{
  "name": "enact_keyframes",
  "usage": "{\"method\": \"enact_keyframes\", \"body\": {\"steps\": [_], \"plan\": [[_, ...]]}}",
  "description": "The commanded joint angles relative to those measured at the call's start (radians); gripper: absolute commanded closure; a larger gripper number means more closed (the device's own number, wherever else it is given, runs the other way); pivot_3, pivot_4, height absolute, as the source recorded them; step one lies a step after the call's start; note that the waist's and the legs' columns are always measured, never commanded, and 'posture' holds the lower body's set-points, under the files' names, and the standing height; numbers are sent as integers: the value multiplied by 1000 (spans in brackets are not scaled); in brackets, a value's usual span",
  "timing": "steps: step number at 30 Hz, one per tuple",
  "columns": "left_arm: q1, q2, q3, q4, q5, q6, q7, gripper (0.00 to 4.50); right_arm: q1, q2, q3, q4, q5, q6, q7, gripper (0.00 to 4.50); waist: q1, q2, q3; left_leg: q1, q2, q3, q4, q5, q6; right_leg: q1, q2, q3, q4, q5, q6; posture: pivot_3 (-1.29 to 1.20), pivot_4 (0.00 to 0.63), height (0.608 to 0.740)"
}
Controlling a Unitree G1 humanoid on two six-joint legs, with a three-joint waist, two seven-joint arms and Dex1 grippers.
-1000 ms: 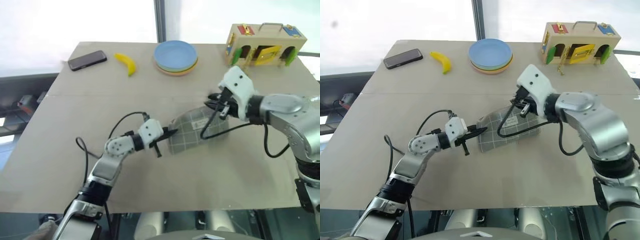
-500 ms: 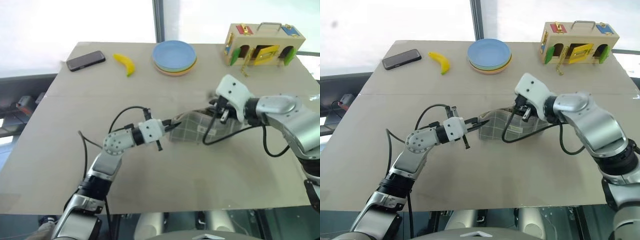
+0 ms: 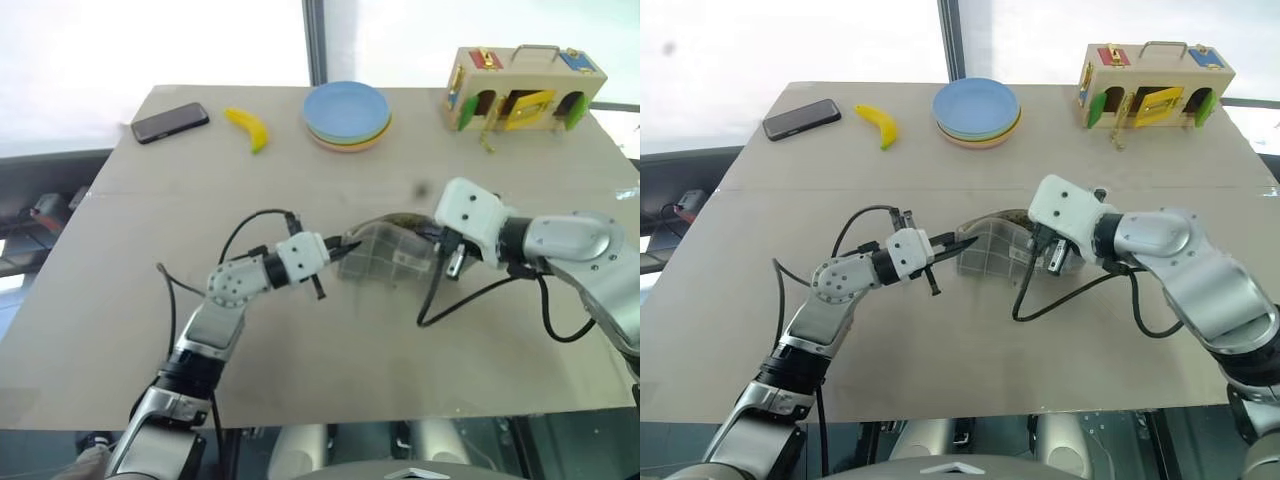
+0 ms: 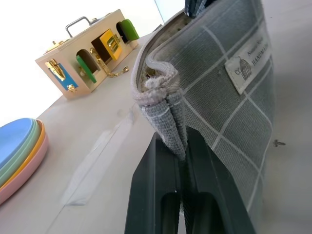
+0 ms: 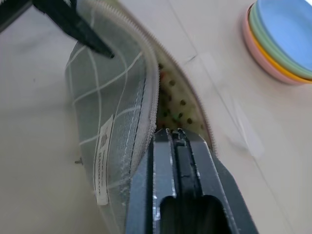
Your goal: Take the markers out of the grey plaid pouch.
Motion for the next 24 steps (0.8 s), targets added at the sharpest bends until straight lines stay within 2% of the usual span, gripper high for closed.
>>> {"method": "enact_keyframes", "body": {"steps": [1,7,10,15,24], "plan": [[-16,-3,15,-53,-26,-5,-5,4500,9,-8,21,-3,-31,-36,6,4477,0,0,0,0,0,0,0,0,0,0,0,0,0,0,0,0,150,740],[11,7,23,-69,-54,14,-25,4500,23,-45,50,-48,13,-42,111,4477,0,0,0,0,0,0,0,0,0,0,0,0,0,0,0,0,150,740],[34,12,23,-80,-65,17,-33,4500,28,-57,54,-73,24,-43,142,3671,-1,0,0,0,0,0,0,0,0,0,0,0,0,0,0,0,150,740],[76,15,17,-84,-69,2,-43,4500,23,-56,148,-11,-149,-127,58,1365,-1,0,0,0,0,0,0,0,0,0,0,0,0,0,0,0,150,740],[102,5,11,-53,-68,-39,-56,4500,65,-4,263,72,-290,-177,51,1365,-1,0,0,1,0,1,1,0,0,0,0,0,0,0,0,0,150,740]]}}
